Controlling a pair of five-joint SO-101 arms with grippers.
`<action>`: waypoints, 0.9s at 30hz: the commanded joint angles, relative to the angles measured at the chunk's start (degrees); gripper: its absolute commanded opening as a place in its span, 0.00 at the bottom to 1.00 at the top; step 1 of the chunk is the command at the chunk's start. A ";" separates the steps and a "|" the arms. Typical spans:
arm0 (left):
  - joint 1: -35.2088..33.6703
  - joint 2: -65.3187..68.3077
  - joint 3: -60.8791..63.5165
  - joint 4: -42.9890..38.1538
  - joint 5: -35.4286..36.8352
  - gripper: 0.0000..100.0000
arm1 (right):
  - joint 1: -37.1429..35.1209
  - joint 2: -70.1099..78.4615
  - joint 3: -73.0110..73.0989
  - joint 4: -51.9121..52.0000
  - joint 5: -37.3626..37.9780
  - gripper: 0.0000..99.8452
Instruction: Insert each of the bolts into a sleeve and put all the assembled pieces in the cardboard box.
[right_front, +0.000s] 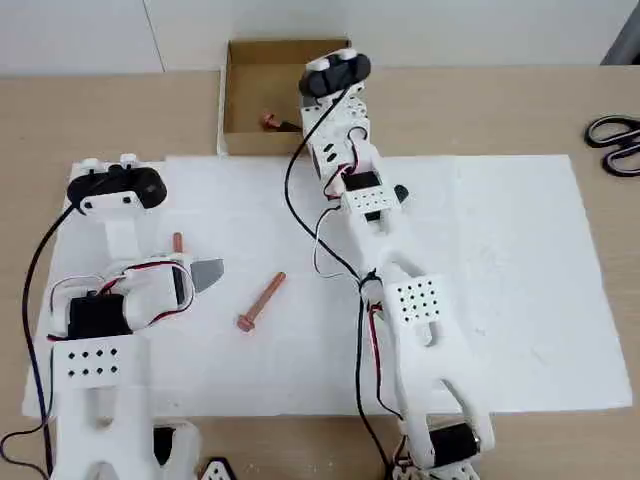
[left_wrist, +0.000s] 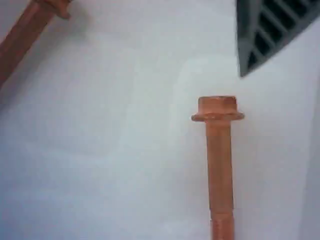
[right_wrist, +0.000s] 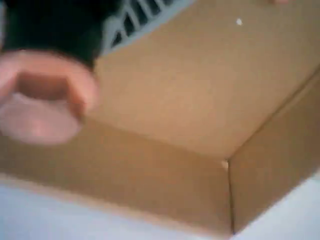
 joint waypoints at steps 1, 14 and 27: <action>-0.18 -1.32 -2.59 0.26 -0.35 0.33 | -0.31 0.66 -7.47 3.03 1.23 0.25; -0.18 -1.32 -2.59 0.26 -0.35 0.33 | -0.13 2.42 -22.07 14.29 1.41 0.30; -0.18 -1.32 -2.86 2.37 -0.44 0.33 | 0.57 -14.46 -36.57 50.77 1.32 0.30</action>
